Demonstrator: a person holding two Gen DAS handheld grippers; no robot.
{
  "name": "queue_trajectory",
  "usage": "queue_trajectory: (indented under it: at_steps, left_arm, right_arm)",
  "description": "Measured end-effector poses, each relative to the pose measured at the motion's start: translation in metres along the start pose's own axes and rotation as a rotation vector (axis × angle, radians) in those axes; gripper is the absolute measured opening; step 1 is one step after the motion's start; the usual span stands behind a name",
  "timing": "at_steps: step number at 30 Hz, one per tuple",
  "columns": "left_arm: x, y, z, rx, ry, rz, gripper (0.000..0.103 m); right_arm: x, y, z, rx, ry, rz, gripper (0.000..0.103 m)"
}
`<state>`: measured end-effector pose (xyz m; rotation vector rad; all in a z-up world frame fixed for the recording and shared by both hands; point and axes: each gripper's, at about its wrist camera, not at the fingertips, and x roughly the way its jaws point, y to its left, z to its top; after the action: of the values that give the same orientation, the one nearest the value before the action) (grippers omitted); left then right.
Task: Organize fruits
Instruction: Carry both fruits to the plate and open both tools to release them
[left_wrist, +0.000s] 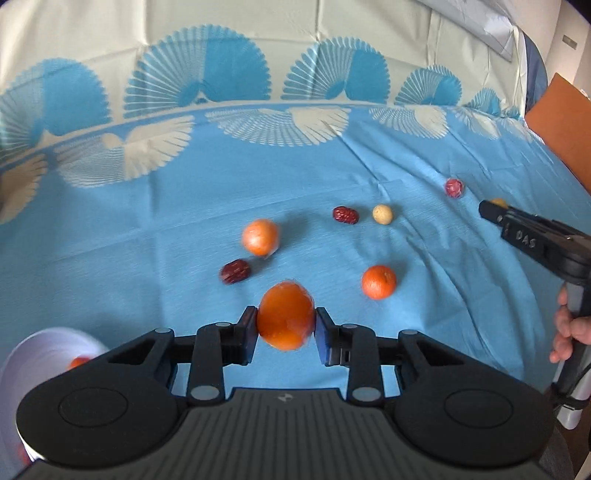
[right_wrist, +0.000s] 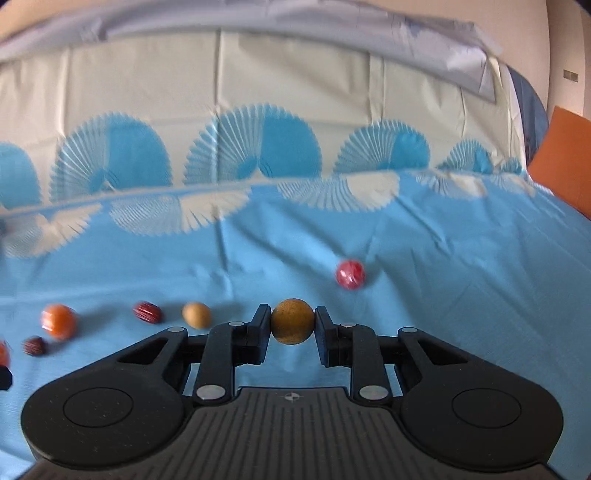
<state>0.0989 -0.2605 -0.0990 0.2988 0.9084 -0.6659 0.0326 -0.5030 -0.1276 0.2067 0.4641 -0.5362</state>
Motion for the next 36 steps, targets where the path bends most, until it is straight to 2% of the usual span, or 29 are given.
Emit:
queue_trajectory:
  at_steps: [3,8,13,16,19,25,30,36]
  left_arm:
    - [-0.048,0.016,-0.016,-0.043,0.008,0.027,0.035]
    - [-0.124,0.041,-0.053,-0.049,0.011,0.104,0.035]
    - [-0.190,0.069,-0.090,-0.091,-0.035,0.194,0.035]
    - [-0.222,0.084,-0.111,-0.135,-0.053,0.218,0.036]
    - [-0.246,0.093,-0.131,-0.161,-0.056,0.234,0.036]
    - [-0.280,0.100,-0.168,-0.207,-0.103,0.213,0.036]
    - [-0.300,0.100,-0.187,-0.216,-0.145,0.216,0.035]
    - [-0.313,0.104,-0.193,-0.239,-0.170,0.227,0.035]
  right_arm:
    - [-0.050,0.019,0.008,-0.033,-0.043,0.063,0.027]
    - [-0.127,0.057,0.007,-0.071,-0.050,0.201,0.027]
    - [-0.192,0.095,-0.008,-0.074,0.004,0.333,0.027]
    - [-0.225,0.118,-0.018,-0.104,0.028,0.403,0.027]
    - [-0.259,0.140,-0.027,-0.145,0.036,0.469,0.027]
    - [-0.311,0.172,-0.040,-0.189,0.037,0.560,0.027]
    - [-0.332,0.190,-0.044,-0.260,0.016,0.573,0.027]
    - [-0.351,0.199,-0.045,-0.301,-0.009,0.571,0.027]
